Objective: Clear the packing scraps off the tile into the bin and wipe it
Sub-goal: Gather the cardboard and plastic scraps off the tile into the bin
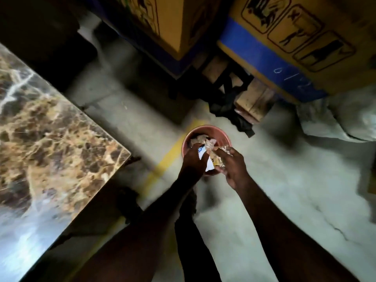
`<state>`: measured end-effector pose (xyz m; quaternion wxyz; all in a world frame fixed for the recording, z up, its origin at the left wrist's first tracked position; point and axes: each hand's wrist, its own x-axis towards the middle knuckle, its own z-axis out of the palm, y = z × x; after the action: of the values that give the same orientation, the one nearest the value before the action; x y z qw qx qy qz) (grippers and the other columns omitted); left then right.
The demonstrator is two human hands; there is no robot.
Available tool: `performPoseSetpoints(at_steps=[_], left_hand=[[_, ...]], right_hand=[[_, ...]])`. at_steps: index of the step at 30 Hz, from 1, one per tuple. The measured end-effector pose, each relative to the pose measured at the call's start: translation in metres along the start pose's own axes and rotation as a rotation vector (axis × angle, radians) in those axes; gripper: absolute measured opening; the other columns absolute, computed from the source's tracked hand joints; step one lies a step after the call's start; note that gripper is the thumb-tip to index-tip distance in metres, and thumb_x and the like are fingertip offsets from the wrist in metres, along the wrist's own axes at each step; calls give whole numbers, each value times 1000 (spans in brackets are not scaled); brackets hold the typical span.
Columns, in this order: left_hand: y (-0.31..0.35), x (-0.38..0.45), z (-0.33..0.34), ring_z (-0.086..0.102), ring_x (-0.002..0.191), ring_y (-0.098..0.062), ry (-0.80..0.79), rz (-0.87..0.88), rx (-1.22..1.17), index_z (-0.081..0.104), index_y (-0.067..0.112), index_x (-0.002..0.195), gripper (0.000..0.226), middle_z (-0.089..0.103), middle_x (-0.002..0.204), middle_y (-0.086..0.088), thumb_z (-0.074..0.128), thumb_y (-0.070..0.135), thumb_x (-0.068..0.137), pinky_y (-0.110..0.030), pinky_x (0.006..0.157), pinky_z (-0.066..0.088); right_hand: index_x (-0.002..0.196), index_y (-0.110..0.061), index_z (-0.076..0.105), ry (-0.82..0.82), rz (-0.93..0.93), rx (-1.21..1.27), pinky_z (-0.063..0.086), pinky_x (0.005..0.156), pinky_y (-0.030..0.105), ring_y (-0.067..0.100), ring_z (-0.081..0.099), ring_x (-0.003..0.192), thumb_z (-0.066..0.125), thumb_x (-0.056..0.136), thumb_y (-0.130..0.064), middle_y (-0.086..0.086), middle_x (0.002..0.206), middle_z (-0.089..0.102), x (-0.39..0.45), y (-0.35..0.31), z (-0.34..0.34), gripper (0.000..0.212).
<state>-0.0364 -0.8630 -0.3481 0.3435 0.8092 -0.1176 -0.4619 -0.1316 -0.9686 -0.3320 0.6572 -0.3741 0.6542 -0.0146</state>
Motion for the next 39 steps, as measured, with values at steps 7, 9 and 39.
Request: performPoseSetpoints(at_steps=[7,9,39], left_hand=[[-50,79,28,50,145,-34,-61,-23,107,43,5,159,62,54,157,-16,65,11,102,-25,114,30],[-73,90,33,51,145,-34,-62,-37,146,37,12,164,72,52,160,-13,66,12,99,-30,116,33],[140,-303,-289,73,88,-5,443,344,-268,64,32,124,28,78,105,2,50,17,106,-18,71,52]], right_hand=[[131,-31,64,52,43,-68,63,58,38,27,74,98,82,93,-33,4,120,73,106,39,8,42],[128,-33,63,93,33,-120,63,60,38,32,74,104,82,92,-38,6,127,72,125,50,5,41],[99,-22,76,-346,-787,-367,64,76,31,14,75,88,66,100,-2,4,101,78,-380,-141,170,22]])
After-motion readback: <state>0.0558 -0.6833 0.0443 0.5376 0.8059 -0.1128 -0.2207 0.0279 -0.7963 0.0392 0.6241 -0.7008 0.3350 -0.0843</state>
